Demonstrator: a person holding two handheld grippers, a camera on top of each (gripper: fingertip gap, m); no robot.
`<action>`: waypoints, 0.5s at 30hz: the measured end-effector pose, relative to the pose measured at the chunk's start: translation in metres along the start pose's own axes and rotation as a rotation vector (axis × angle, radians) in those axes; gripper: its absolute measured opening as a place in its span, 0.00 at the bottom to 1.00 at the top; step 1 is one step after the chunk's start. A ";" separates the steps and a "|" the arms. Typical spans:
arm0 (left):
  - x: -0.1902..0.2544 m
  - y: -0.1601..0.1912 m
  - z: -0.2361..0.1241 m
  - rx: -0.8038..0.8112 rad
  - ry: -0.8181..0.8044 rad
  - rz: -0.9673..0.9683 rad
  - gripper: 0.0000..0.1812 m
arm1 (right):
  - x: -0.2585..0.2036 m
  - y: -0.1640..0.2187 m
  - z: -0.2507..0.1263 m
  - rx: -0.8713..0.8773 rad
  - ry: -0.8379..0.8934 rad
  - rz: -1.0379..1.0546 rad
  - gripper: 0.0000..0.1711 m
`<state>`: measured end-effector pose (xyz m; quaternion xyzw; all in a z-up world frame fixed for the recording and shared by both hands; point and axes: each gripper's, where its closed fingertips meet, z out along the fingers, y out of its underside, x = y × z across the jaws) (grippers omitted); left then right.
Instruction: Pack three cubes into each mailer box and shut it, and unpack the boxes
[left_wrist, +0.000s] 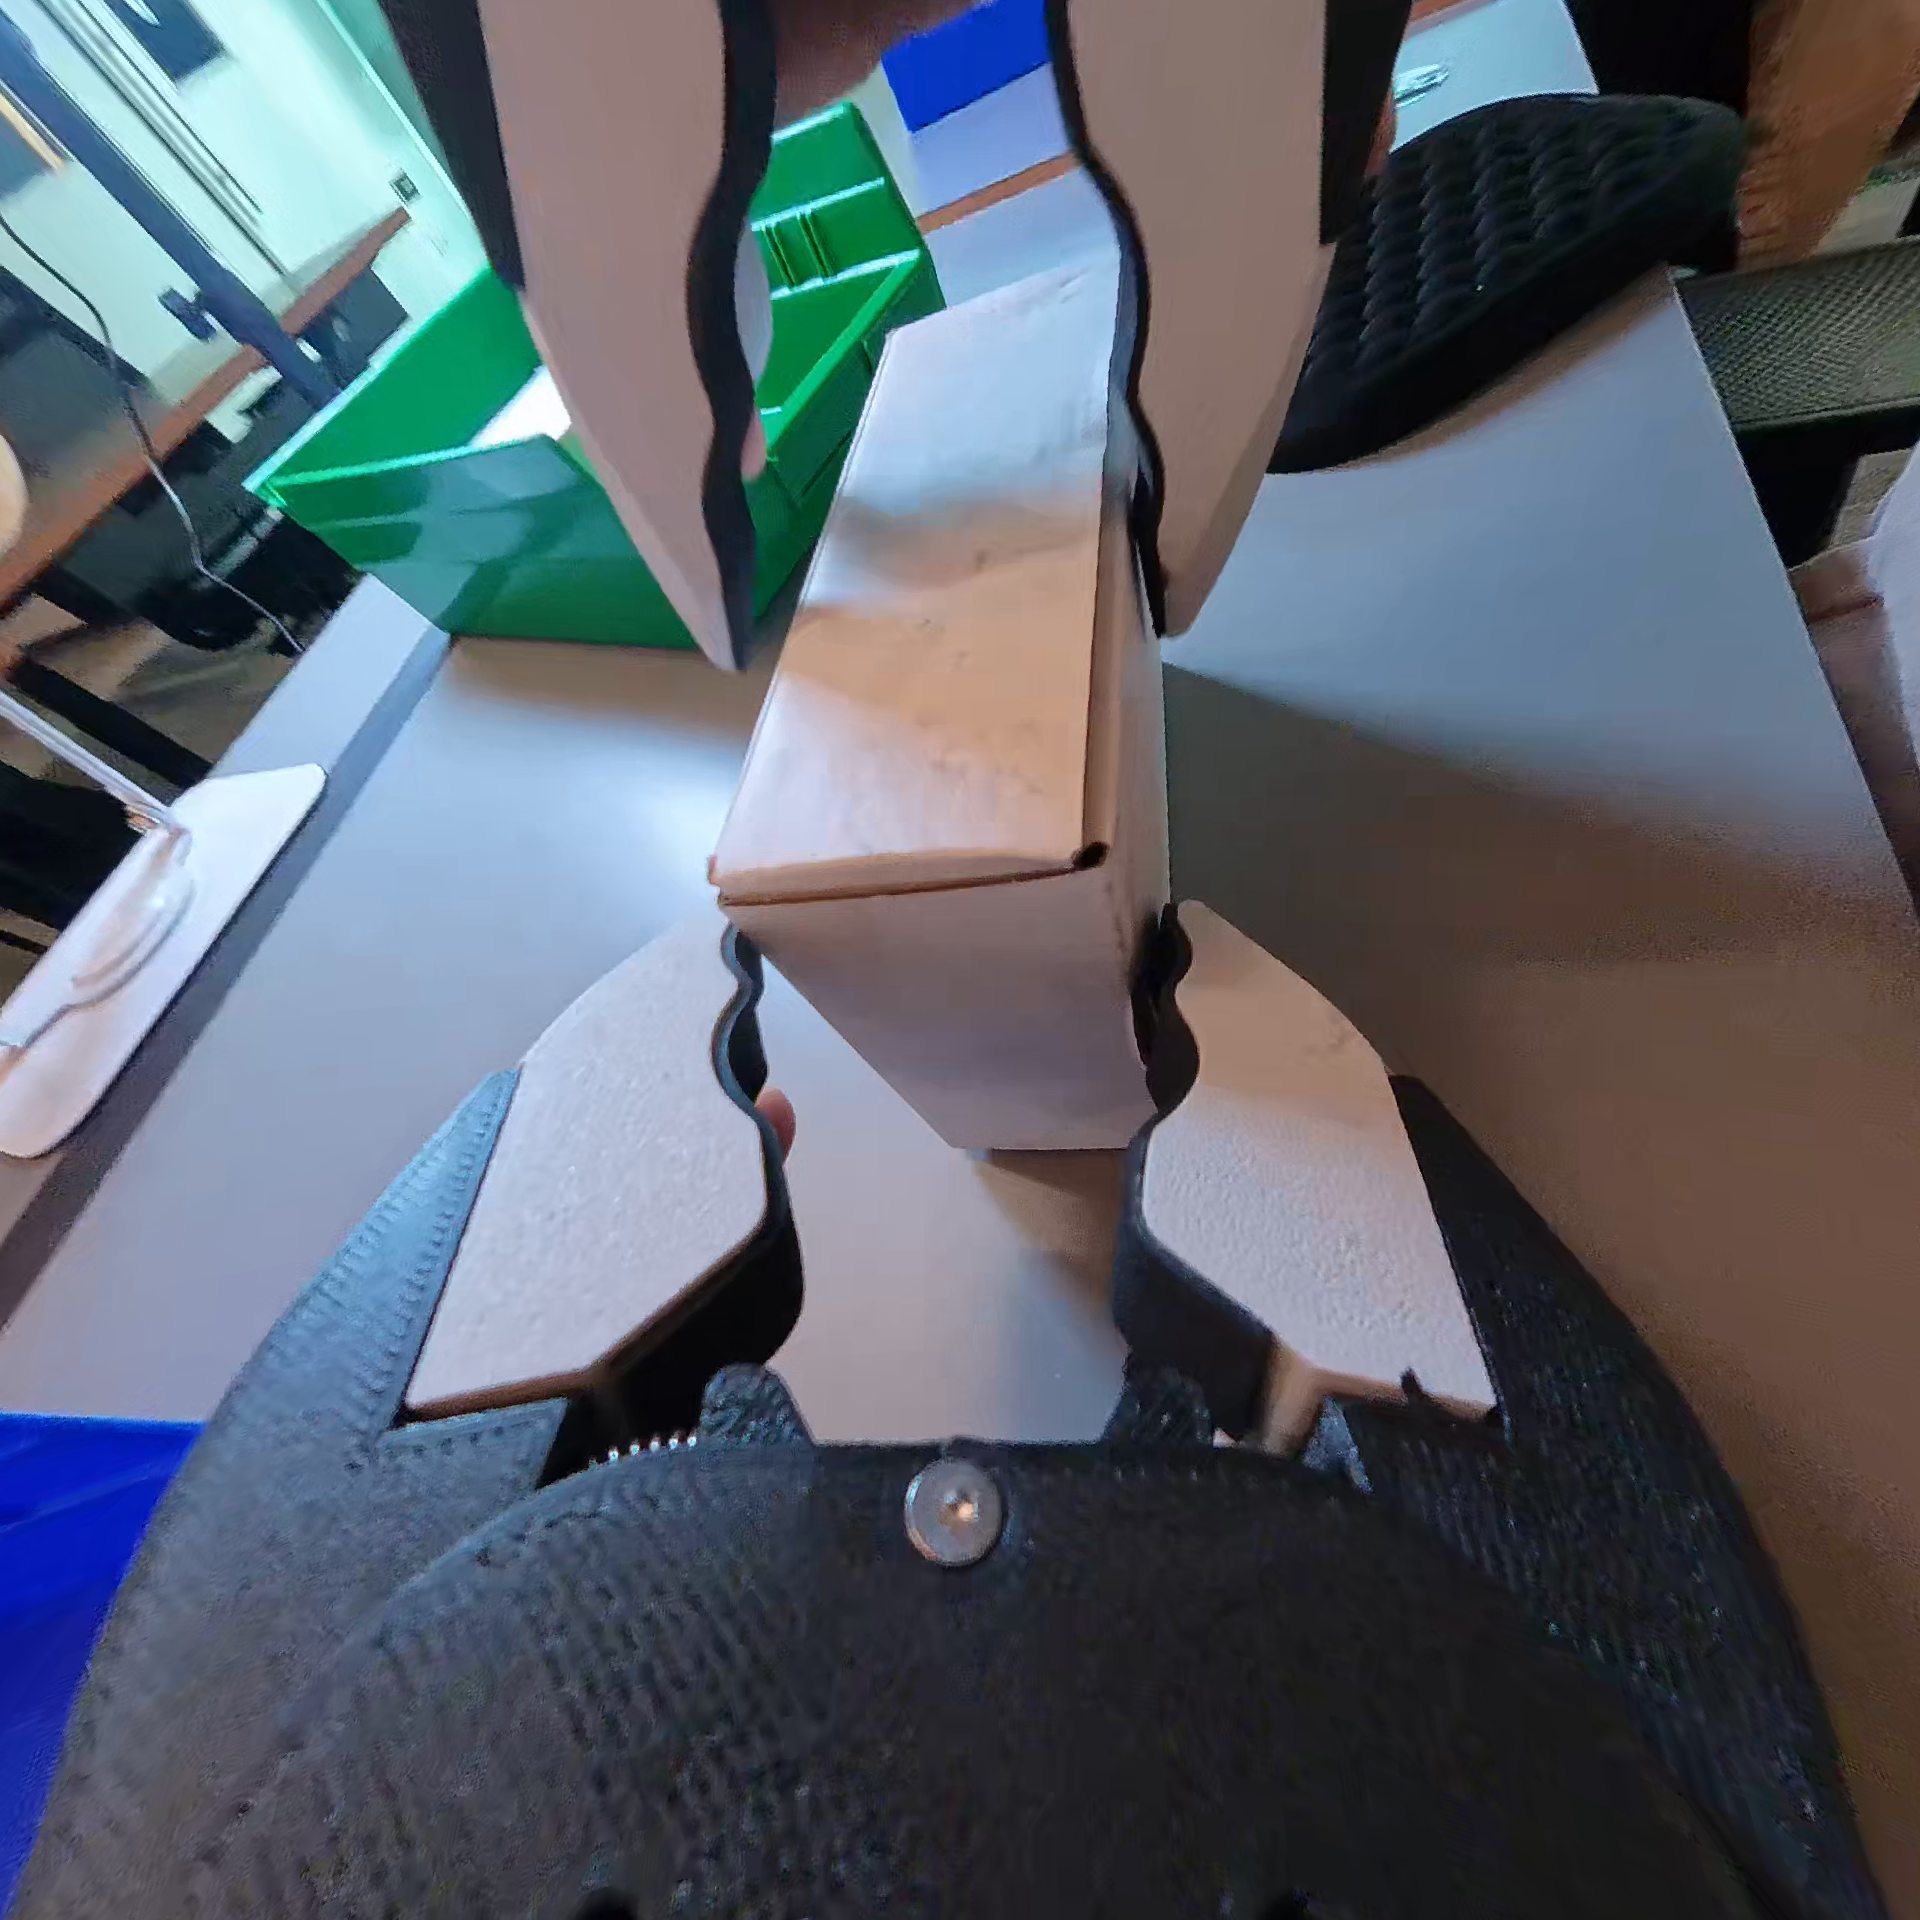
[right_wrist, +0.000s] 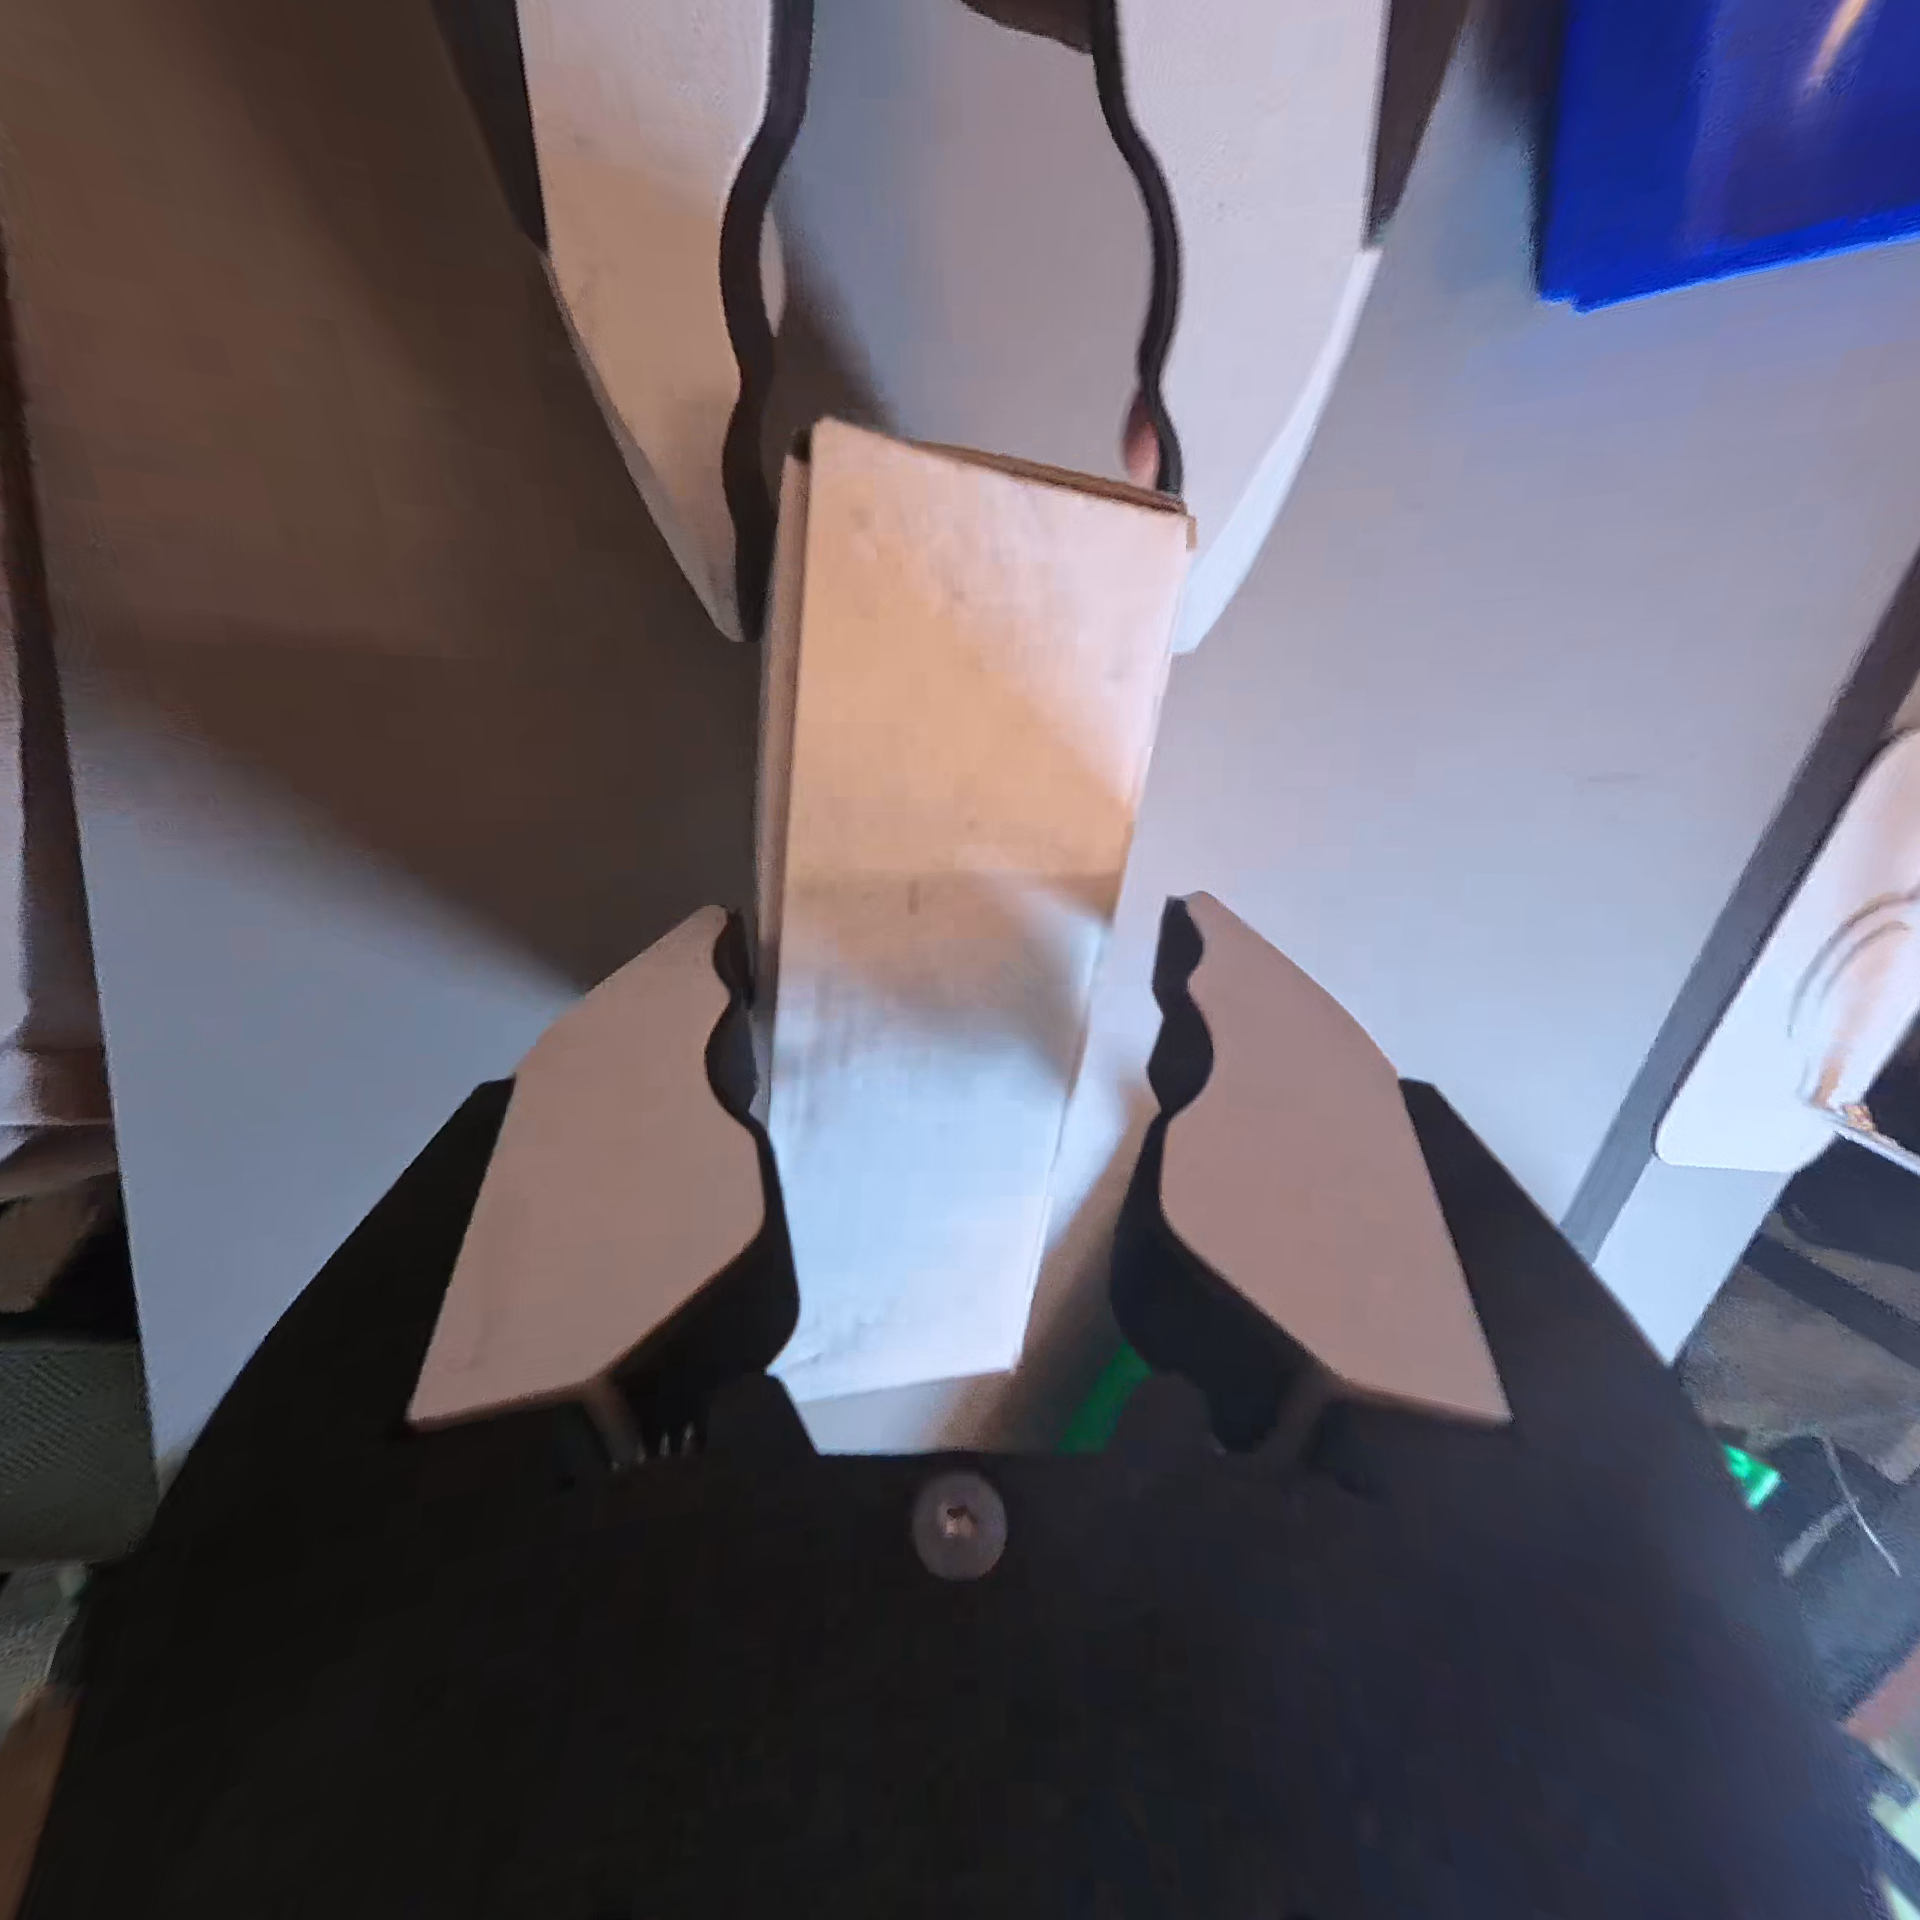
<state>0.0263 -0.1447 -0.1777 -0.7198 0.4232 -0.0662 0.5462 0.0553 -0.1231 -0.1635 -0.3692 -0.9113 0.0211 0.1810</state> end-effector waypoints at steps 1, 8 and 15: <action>0.000 -0.001 0.000 0.004 -0.017 0.015 0.40 | -0.004 -0.002 0.002 -0.005 -0.020 -0.014 0.39; -0.058 -0.028 -0.047 0.299 -0.213 -0.245 0.41 | 0.051 0.016 -0.084 0.067 0.318 0.078 0.38; -0.086 -0.023 -0.068 0.380 -0.304 -0.339 0.37 | 0.140 0.166 -0.138 -0.311 0.775 0.133 0.38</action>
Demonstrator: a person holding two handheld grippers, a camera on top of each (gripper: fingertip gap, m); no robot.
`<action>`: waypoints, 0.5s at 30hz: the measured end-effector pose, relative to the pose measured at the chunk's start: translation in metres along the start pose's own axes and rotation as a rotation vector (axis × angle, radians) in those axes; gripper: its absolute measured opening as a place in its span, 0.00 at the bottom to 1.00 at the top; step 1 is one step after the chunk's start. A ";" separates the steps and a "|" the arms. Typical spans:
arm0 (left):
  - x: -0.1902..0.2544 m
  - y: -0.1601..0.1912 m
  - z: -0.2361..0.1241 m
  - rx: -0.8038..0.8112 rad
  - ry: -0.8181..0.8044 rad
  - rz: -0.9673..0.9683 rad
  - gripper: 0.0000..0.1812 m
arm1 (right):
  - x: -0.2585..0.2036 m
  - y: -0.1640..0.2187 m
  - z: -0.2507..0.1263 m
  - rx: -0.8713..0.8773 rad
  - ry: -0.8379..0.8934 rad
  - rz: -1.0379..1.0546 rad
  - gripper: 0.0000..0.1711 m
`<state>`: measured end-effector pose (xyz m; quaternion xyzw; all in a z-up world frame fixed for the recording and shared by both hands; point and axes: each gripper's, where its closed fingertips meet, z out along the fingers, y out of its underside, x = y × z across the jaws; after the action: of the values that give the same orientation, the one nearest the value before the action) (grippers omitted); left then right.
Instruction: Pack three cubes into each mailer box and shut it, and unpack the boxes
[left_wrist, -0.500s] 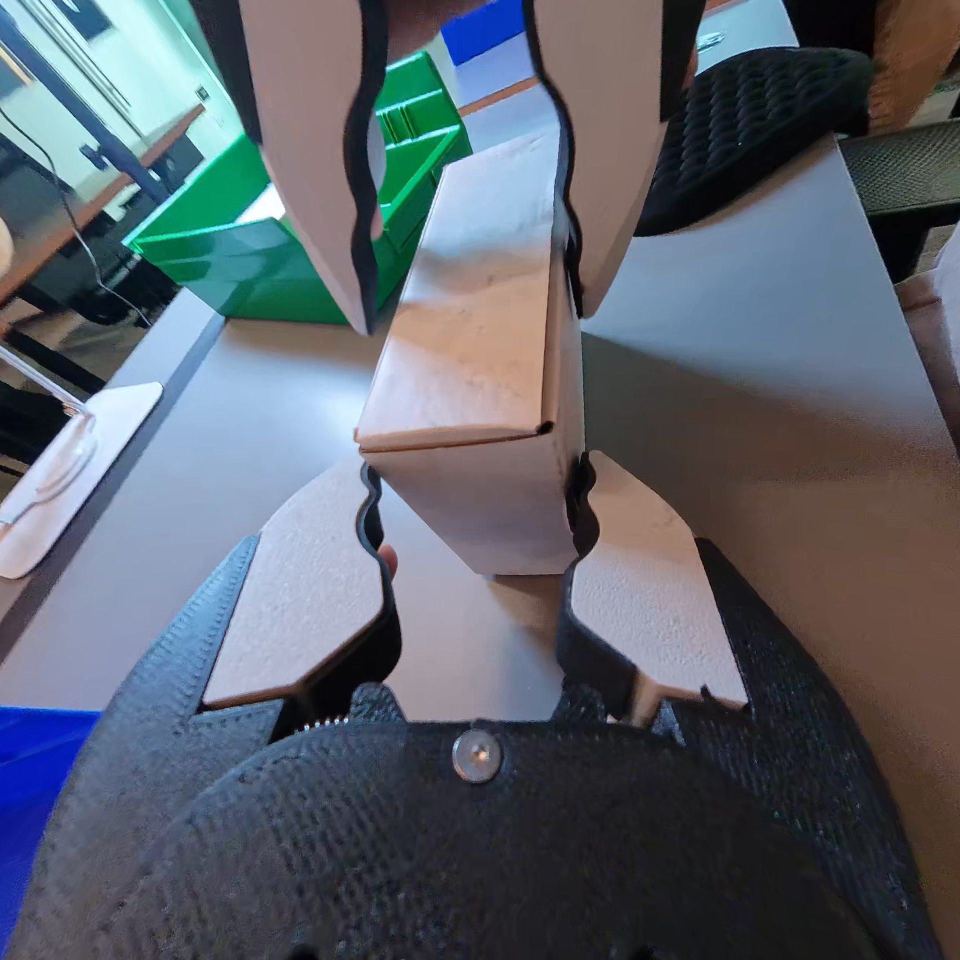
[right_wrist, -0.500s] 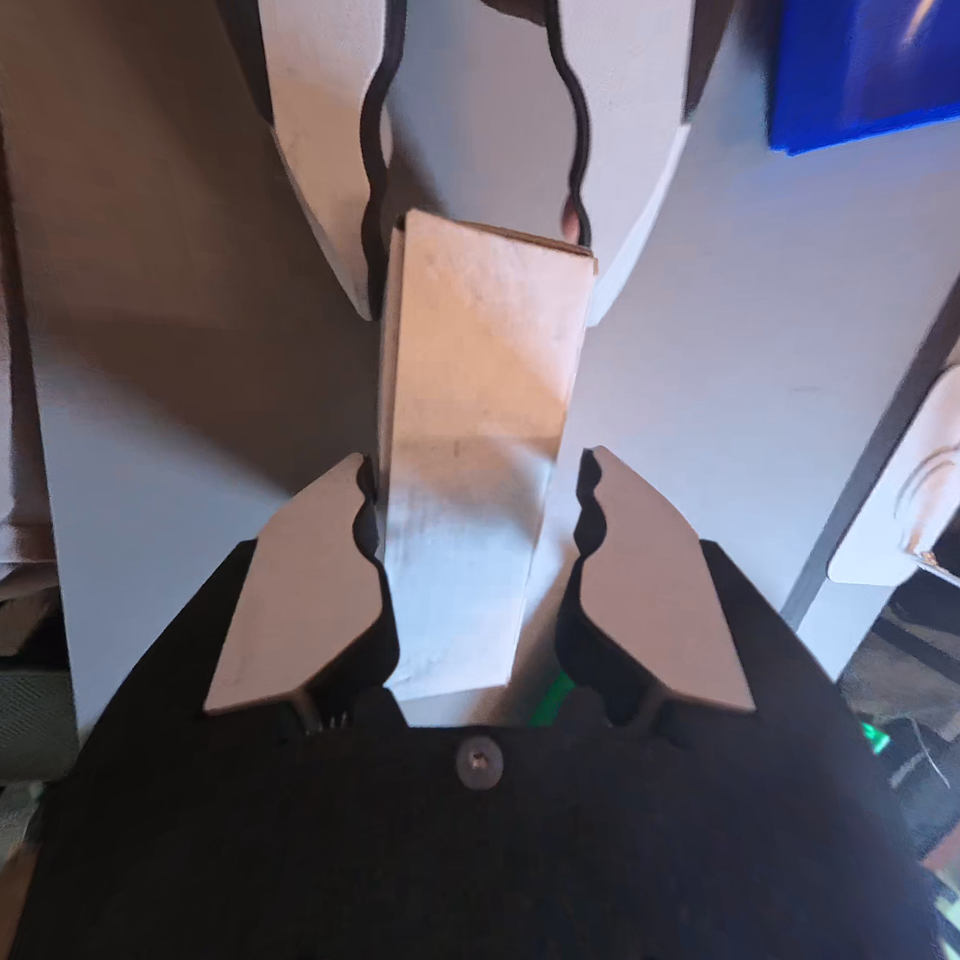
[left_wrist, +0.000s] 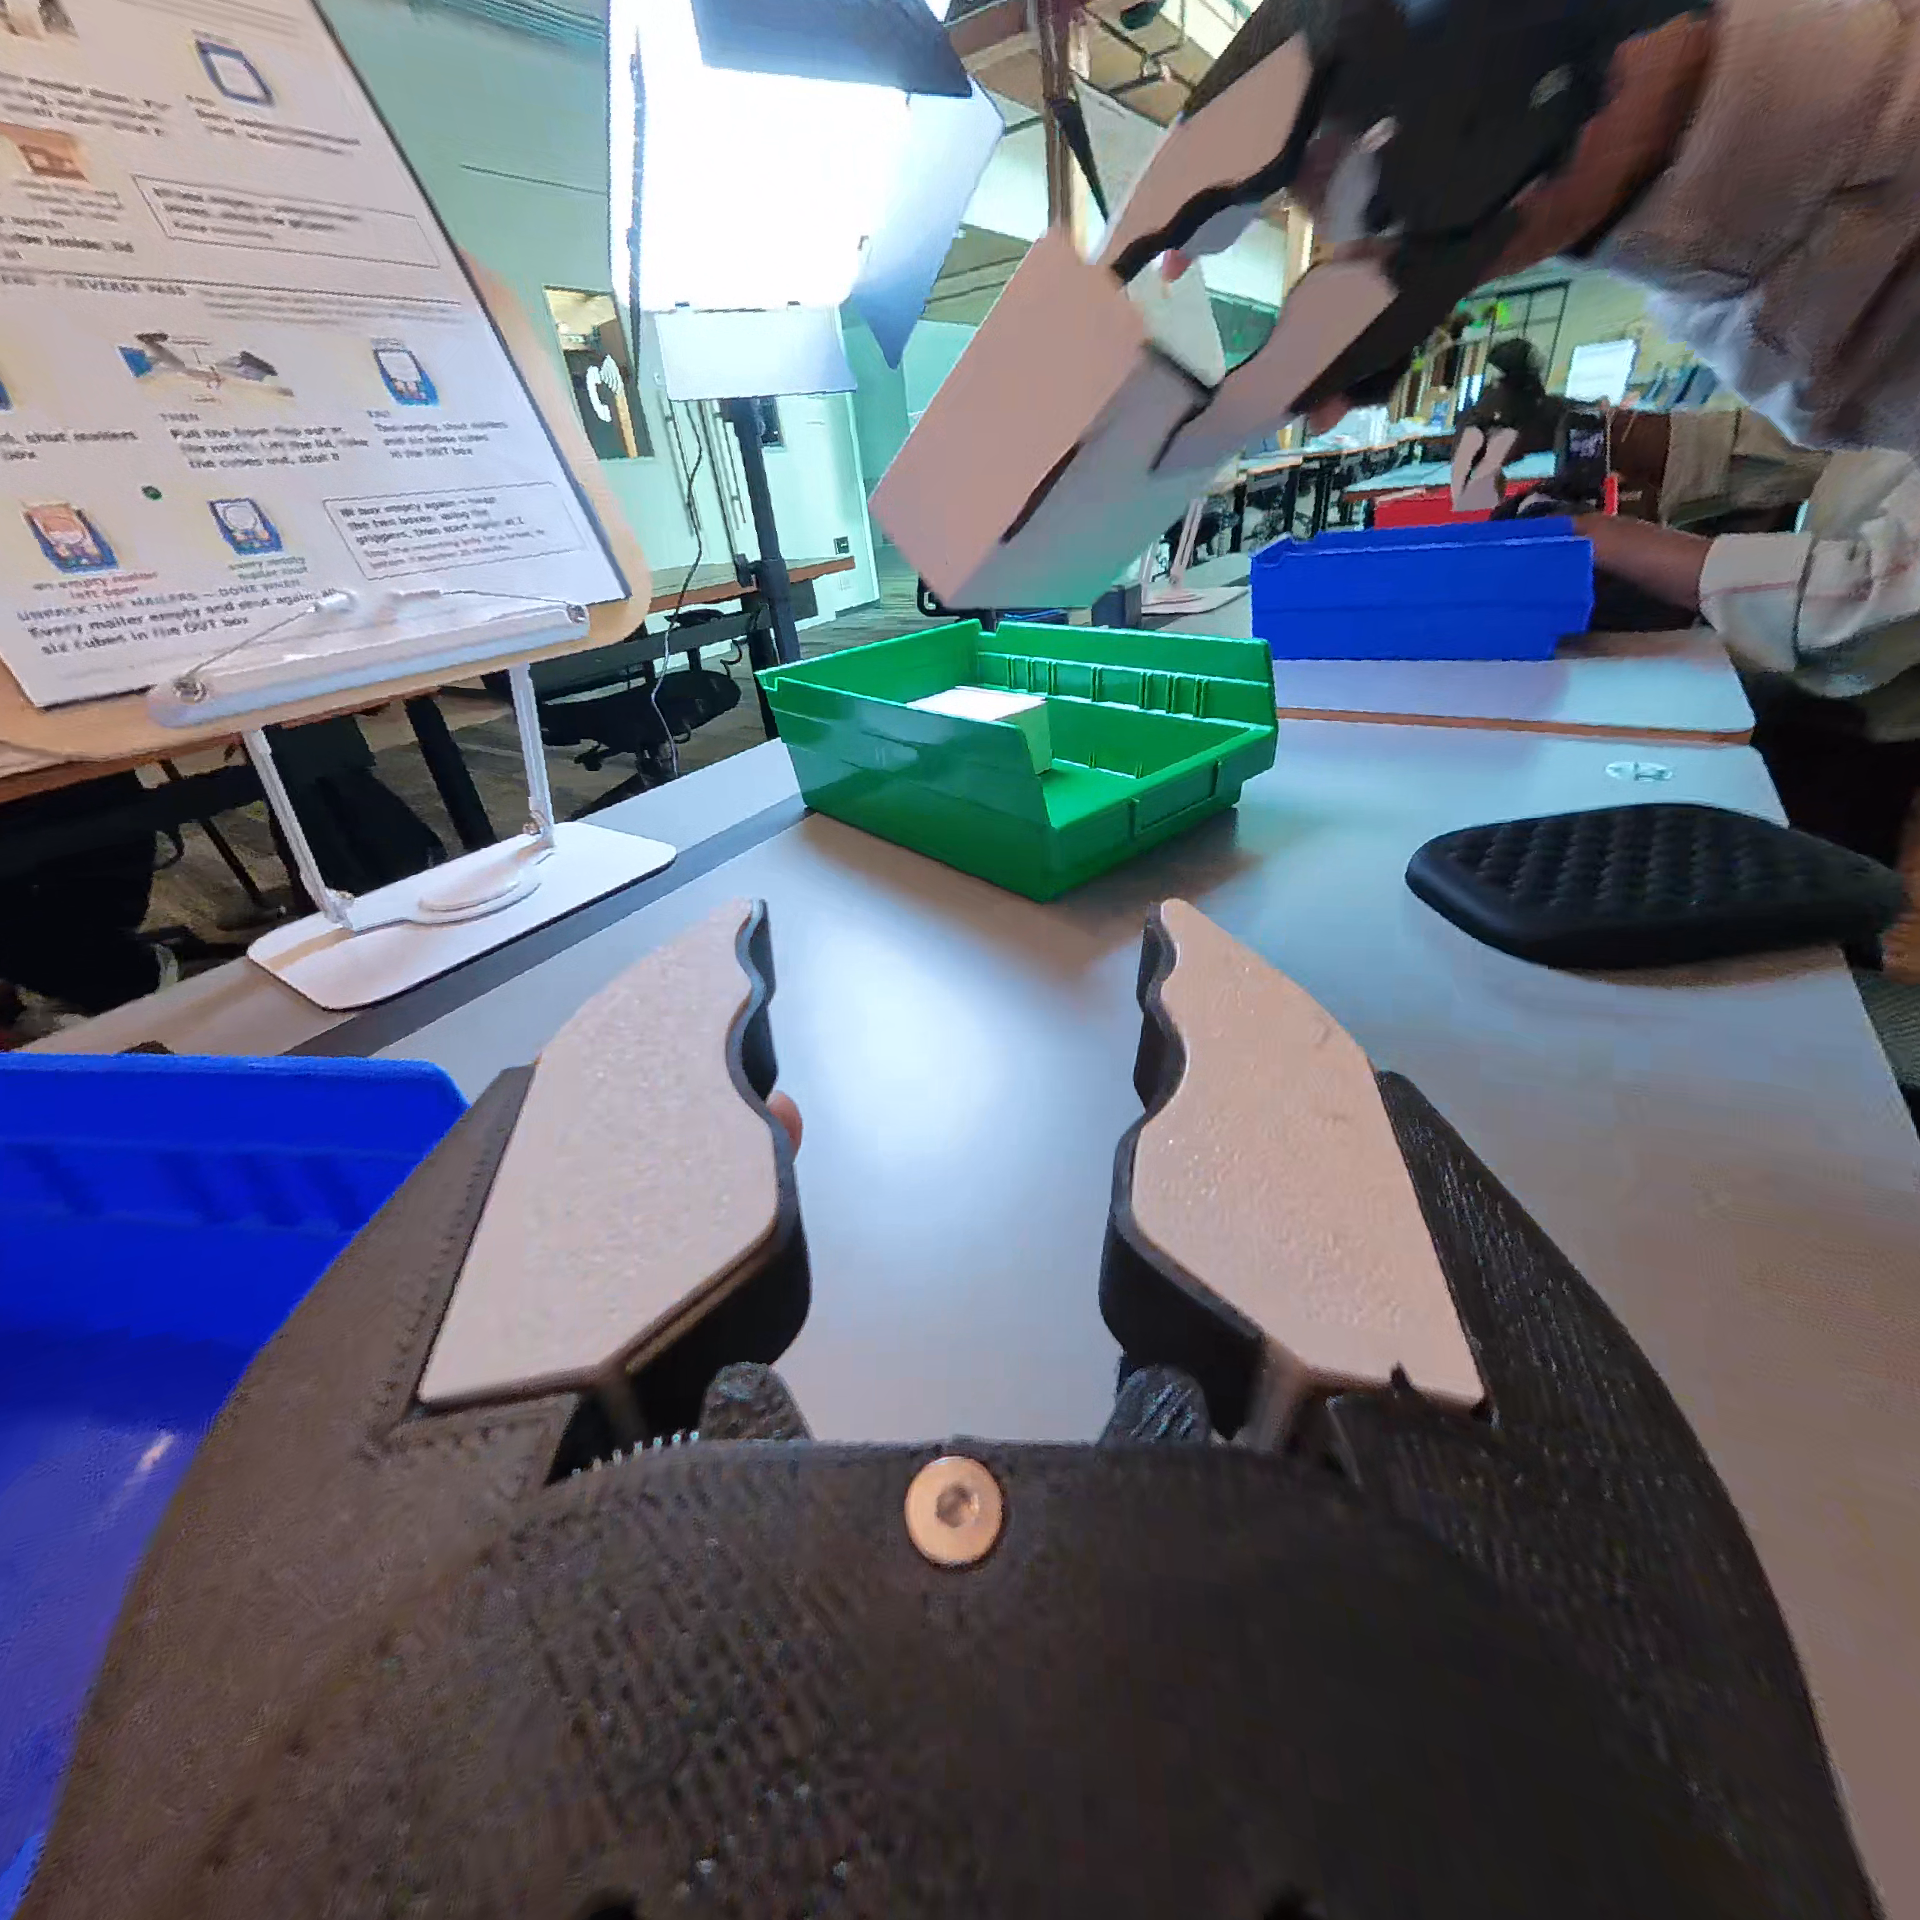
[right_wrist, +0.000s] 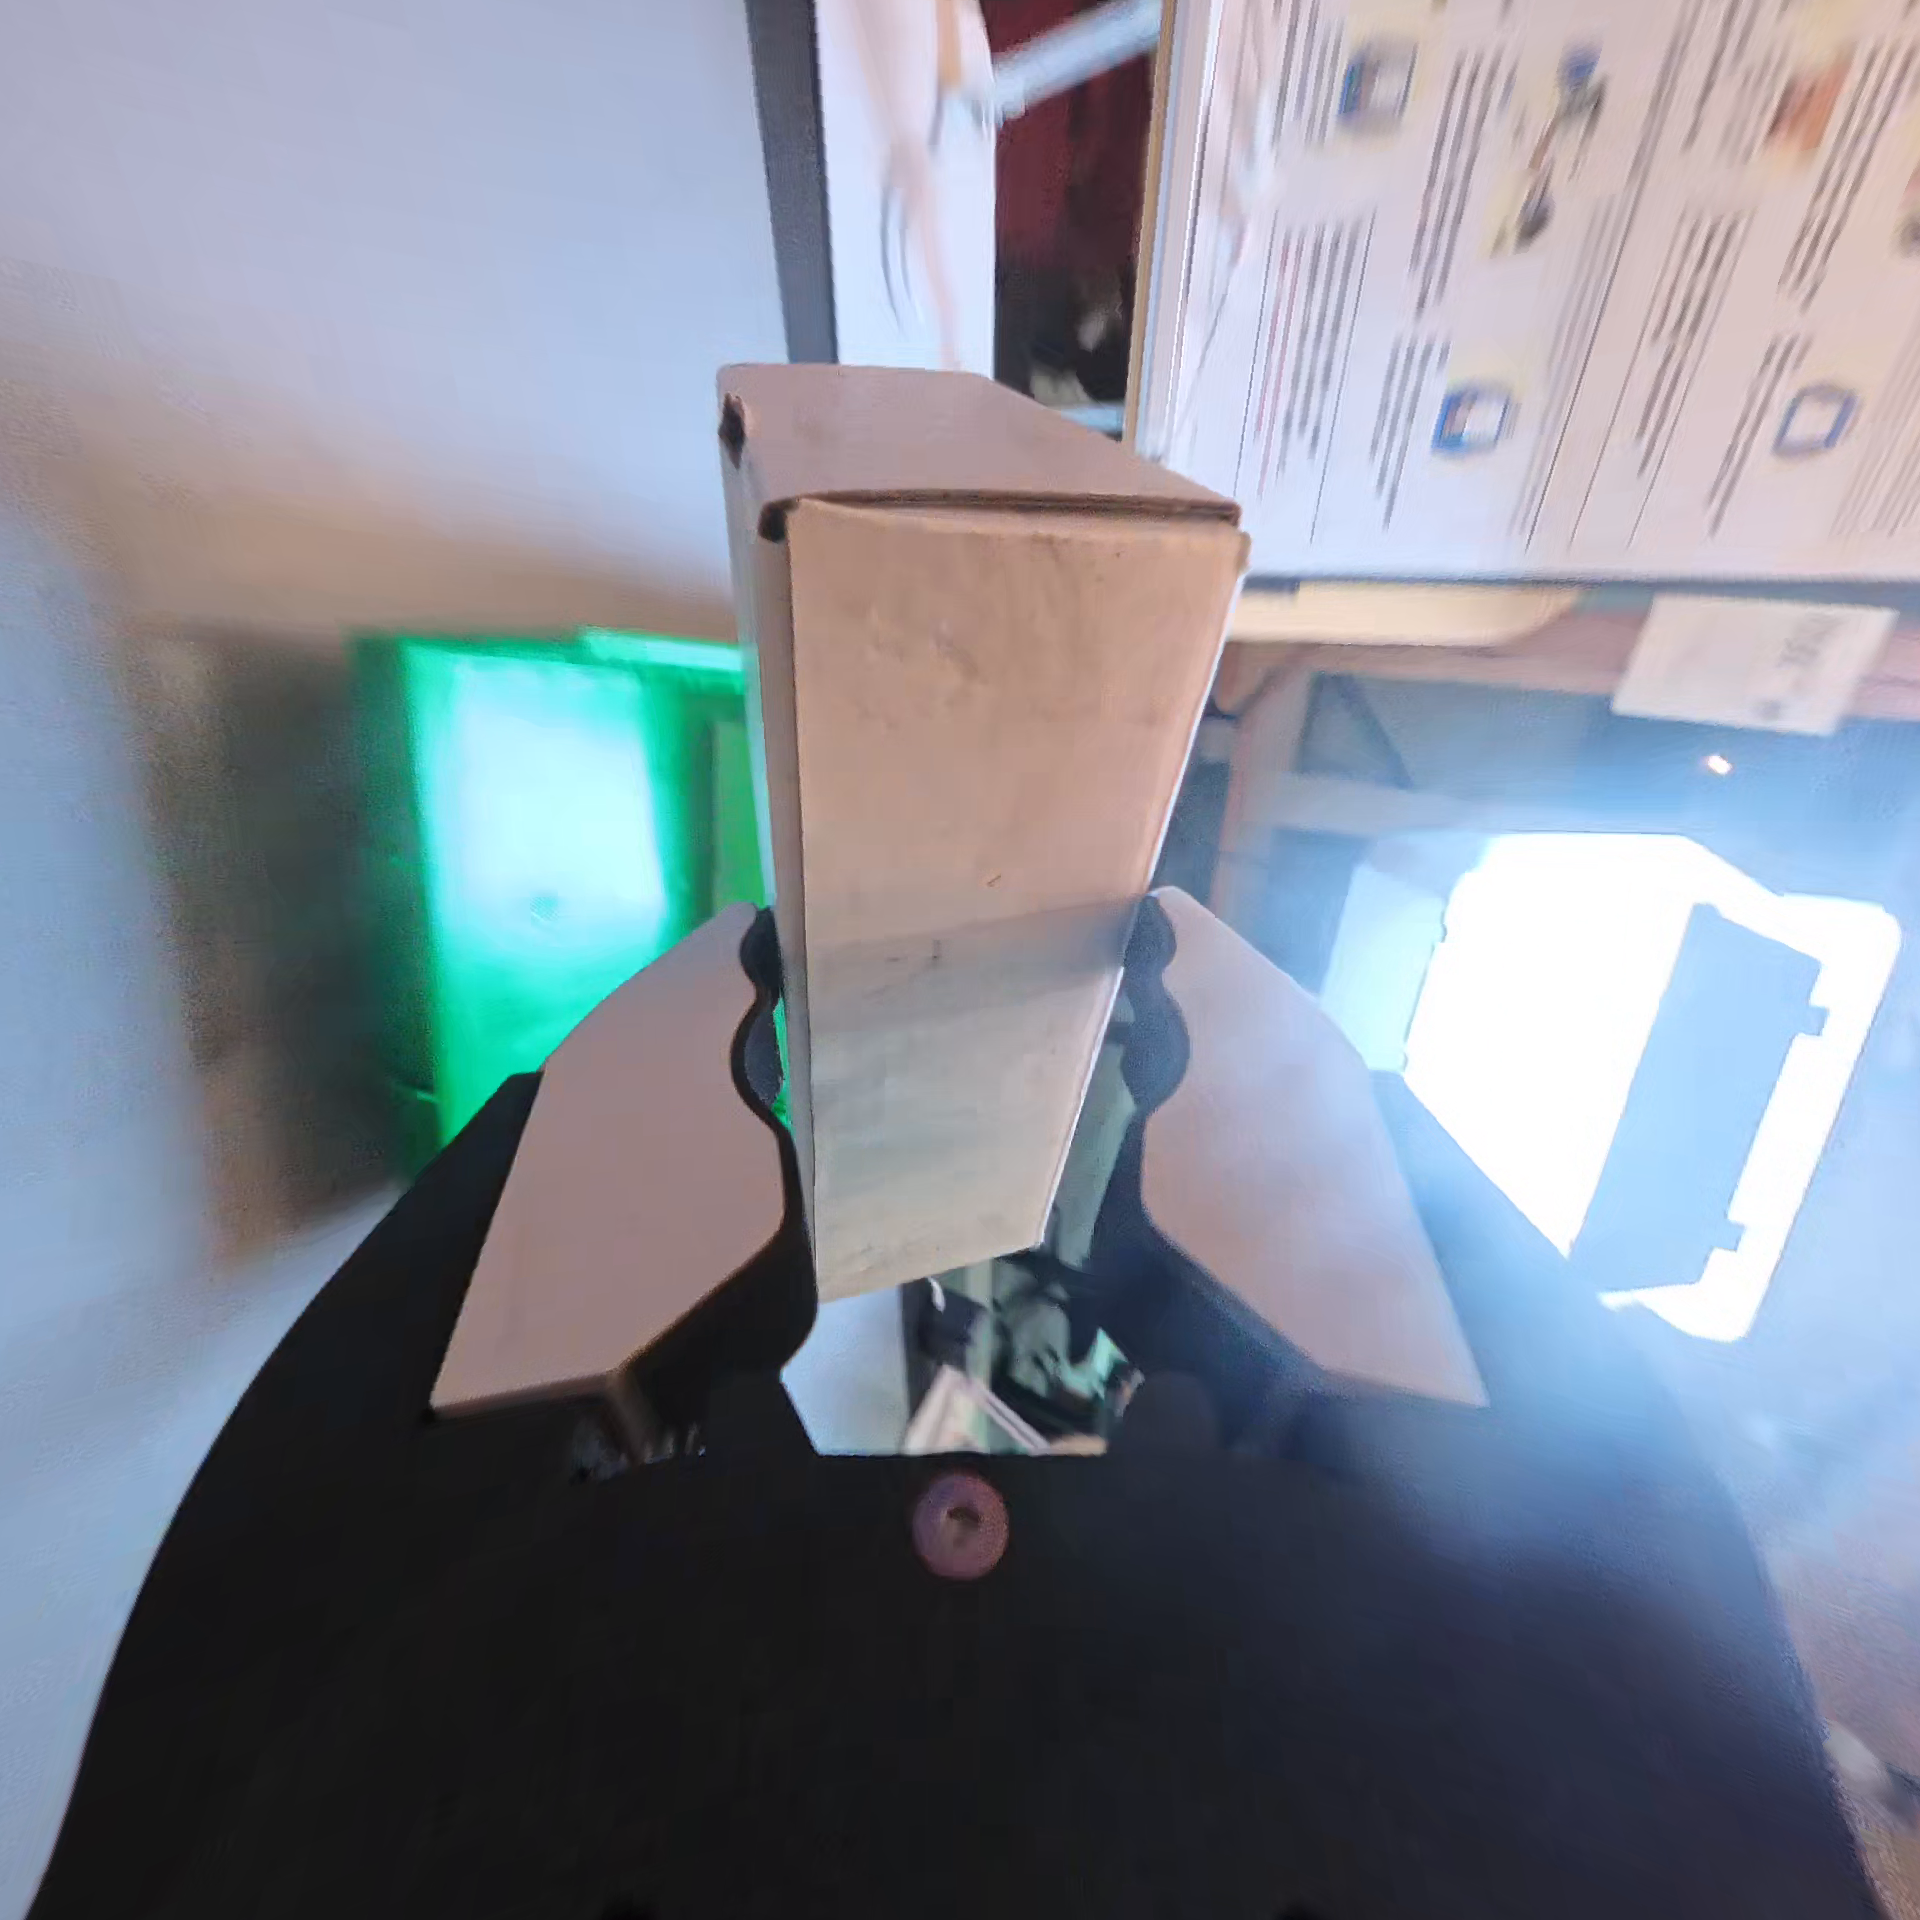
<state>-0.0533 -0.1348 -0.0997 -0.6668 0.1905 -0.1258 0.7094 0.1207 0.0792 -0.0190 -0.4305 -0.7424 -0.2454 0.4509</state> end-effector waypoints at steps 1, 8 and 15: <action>0.004 0.001 0.000 -0.006 0.003 0.030 0.37 | -0.005 0.017 0.018 -0.049 0.026 -0.030 0.38; 0.011 0.015 0.004 -0.054 0.013 0.067 0.37 | -0.034 0.095 0.104 -0.194 0.154 0.012 0.37; 0.008 0.027 0.010 -0.101 0.009 0.058 0.36 | -0.030 0.101 0.082 -0.268 0.175 0.071 0.13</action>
<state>-0.0437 -0.1272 -0.1269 -0.6955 0.2191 -0.0986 0.6772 0.1765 0.1793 -0.0863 -0.4897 -0.6453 -0.3628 0.4606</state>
